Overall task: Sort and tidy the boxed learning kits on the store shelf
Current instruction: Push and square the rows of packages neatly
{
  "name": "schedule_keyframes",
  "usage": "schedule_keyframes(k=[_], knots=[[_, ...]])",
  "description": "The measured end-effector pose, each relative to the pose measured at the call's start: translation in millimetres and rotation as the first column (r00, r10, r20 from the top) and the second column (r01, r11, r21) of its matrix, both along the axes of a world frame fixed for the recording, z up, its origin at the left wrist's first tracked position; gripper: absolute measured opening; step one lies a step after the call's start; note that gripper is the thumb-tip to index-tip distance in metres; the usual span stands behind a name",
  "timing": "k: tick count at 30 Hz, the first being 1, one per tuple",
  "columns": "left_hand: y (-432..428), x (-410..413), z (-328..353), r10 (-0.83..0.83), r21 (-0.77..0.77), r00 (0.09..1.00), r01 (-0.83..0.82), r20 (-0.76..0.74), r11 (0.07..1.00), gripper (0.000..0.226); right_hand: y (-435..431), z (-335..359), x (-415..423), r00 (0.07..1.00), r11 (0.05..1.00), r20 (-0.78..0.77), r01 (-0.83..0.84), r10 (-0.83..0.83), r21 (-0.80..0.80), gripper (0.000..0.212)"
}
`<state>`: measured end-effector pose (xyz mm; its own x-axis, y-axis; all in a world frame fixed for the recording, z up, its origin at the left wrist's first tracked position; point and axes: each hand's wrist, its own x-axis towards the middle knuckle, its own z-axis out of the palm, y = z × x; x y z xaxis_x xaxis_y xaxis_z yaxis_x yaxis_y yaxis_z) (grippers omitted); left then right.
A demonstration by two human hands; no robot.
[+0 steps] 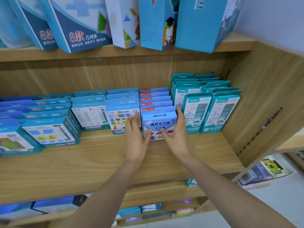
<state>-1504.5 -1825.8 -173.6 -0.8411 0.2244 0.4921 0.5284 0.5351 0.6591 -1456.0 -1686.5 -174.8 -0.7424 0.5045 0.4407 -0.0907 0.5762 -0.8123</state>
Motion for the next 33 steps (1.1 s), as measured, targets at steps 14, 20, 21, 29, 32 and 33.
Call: schedule_keyframes(k=[14, 20, 21, 29, 32, 33], knots=[[12.1, -19.4, -4.4, -0.073, -0.491, 0.95, -0.09, -0.303, 0.866, 0.127, 39.4, 22.5, 15.9, 0.972, 0.968, -0.044, -0.227, 0.233, 0.111, 0.054], [18.4, -15.5, -7.1, -0.042, -0.496, 0.941, -0.139, -0.337, 0.857, 0.127, 61.0, 24.4, 26.1, 0.996, 0.99, -0.027, -0.088, 0.085, -0.11, 0.022], [19.3, -14.2, -6.9, -0.039, -0.5, 0.937, -0.15, -0.348, 0.853, 0.126, 63.8, 22.8, 27.7, 0.999, 0.995, -0.018, -0.041, 0.04, -0.086, 0.021], [35.1, -3.0, -3.4, -0.106, -0.59, 0.887, -0.207, -0.45, 0.78, 0.124, 69.9, 7.2, 21.1, 0.965, 0.919, -0.025, 0.257, -0.261, 0.299, 0.073], [40.4, -5.7, -5.8, -0.061, -0.612, 0.902, -0.24, -0.428, 0.754, 0.128, 65.0, -0.4, 17.0, 0.956, 0.88, 0.038, 0.253, -0.292, 0.402, 0.097], [40.9, -7.0, -7.1, -0.059, -0.61, 0.899, -0.245, -0.434, 0.754, 0.13, 64.4, -2.2, 15.6, 0.949, 0.867, 0.058, 0.256, -0.309, 0.427, 0.1]])
